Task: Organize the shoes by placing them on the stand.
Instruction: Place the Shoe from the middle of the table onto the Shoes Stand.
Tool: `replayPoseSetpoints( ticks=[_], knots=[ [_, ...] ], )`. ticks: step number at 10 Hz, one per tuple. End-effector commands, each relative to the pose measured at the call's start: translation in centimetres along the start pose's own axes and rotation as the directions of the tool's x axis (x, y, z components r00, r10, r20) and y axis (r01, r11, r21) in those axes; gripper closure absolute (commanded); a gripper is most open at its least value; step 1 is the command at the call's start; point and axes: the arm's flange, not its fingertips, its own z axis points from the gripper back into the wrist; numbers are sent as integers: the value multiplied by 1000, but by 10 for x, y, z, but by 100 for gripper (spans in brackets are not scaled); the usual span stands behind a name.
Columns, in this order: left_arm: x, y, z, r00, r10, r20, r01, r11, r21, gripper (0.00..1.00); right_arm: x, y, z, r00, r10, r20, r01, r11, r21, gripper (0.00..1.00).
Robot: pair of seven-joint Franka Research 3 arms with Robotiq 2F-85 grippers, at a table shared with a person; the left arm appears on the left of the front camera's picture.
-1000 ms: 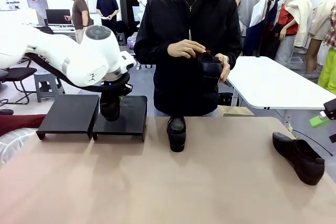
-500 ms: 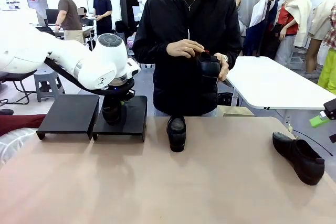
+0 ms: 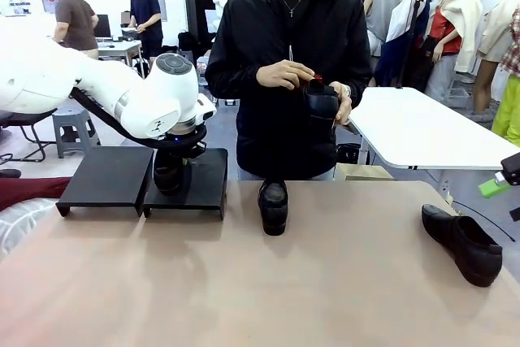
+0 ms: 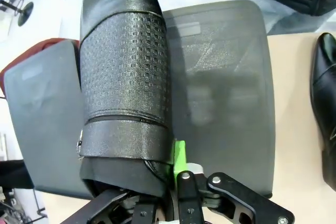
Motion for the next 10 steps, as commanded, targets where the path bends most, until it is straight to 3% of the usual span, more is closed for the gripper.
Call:
replayPoseSetpoints(
  ticks=[1,2,5,7,10],
  knots=[
    [-1,0,2,999,18,47,-19,999,34,11,2,3,2,1000,-10,6,10,1000,30,0],
    [-1,2,2,999,22,45,-24,999,45,0,2,3,2,1000,-10,6,10,1000,30,0],
    [-5,13,14,998,44,51,-46,998,31,0,2,3,2,1000,-10,6,10,1000,30,0],
    [-20,24,49,998,38,46,-38,999,0,0,2,3,2,1000,-10,6,10,1000,30,0],
    [-71,41,121,997,-16,-74,5,988,-151,0,2,3,2,1000,-10,6,10,1000,30,0]
  ],
)
